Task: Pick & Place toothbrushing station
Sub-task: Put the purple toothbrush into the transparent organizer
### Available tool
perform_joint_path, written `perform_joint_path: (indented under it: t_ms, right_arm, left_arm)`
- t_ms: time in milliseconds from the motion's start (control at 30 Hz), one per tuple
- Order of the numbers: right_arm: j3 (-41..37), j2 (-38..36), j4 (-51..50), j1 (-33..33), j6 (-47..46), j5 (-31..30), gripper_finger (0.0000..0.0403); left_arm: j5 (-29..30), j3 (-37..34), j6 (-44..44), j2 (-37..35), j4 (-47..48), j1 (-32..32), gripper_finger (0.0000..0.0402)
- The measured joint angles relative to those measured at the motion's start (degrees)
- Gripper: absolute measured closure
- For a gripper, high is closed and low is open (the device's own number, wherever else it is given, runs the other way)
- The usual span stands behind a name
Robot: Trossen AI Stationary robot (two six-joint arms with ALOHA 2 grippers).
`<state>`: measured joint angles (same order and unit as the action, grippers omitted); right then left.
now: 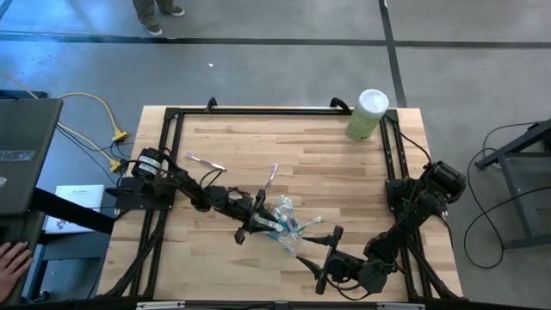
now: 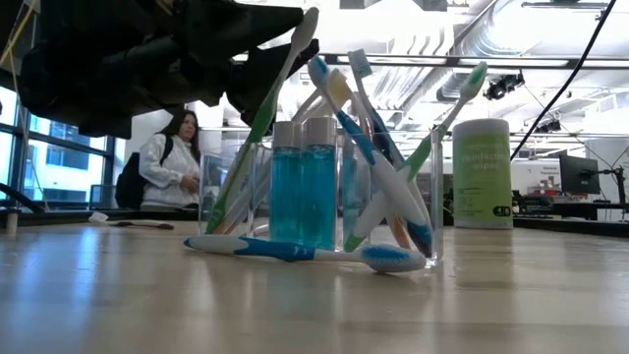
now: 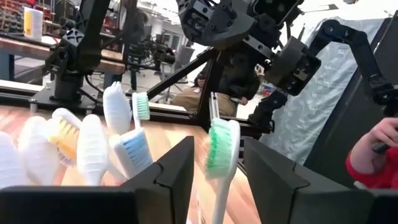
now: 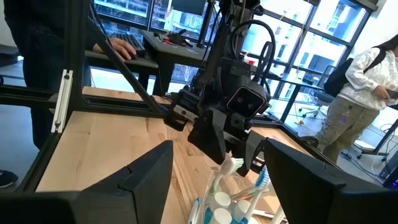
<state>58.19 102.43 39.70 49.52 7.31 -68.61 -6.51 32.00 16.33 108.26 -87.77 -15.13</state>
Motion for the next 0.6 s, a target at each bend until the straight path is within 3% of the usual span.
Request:
perform_joint_path:
  t_ms: [233, 367, 467, 600]
  right_arm:
    - [0.02, 0.0, -0.01, 0.0, 0.0, 0.09, 0.016]
    - [0.02, 0.0, -0.04, 0.0, 0.46, 0.12, 0.016]
    - [0.02, 0.0, -0.02, 0.0, 1.09, 0.13, 0.016]
    - [0.02, 0.0, -0.42, 0.0, 1.94, 0.14, 0.016]
  left_arm:
    - [0.43, -4.19, 0.03, -5.99, 0.87, 2.54, 0.0265]
    - [0.71, -8.41, 0.03, -12.85, 3.61, 3.43, 0.0265]
    - [2.73, -10.69, 0.01, -21.99, 18.27, 4.33, 0.0265]
    - [11.28, -9.75, -0.37, -36.58, 51.35, 5.65, 0.0265]
